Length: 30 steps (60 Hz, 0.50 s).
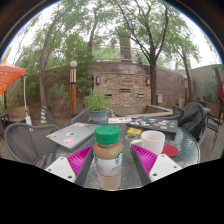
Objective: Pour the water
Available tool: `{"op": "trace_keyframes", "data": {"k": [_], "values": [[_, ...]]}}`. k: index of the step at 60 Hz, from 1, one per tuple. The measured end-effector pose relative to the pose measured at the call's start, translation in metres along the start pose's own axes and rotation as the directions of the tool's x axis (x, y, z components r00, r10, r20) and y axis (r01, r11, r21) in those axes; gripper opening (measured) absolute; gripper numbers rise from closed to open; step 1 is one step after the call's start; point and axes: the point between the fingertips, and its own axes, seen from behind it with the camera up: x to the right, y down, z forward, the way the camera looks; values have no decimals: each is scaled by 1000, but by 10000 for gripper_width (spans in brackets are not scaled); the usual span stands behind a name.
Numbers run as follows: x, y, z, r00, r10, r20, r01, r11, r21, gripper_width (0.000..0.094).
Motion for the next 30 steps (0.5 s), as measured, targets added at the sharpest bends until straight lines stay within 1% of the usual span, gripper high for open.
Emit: {"op": "trace_keyframes", "data": {"k": [1, 2, 4, 5, 8, 11, 16, 18, 19, 21, 23, 24, 26, 30], "values": [[-2, -2, 6, 1000, -4, 5, 4, 1000, 10, 751], [-4, 0, 9, 1000, -17, 13, 17, 1000, 13, 680], [-6, 10, 14, 998, -54, 32, 54, 999, 0, 471], [-5, 17, 15, 997, -73, 36, 74, 997, -12, 446], [-8, 10, 16, 991, -126, 39, 124, 991, 50, 443], [-6, 13, 18, 989, -141, 41, 138, 988, 71, 443], [-8, 14, 19, 990, -122, 76, 118, 992, 47, 435], [-9, 14, 22, 988, -121, 94, 119, 993, 23, 396], [-10, 14, 23, 988, -116, 106, 116, 993, 9, 397], [-12, 19, 25, 987, -109, 120, 112, 994, -20, 363], [-13, 9, 28, 986, -86, 144, 93, 995, -46, 362], [-15, 4, 30, 984, -75, 159, 84, 995, -51, 316], [-19, 0, 32, 981, -54, 185, 65, 996, -55, 314], [-22, -31, 39, 975, 36, 220, -24, 998, -57, 315]]}}
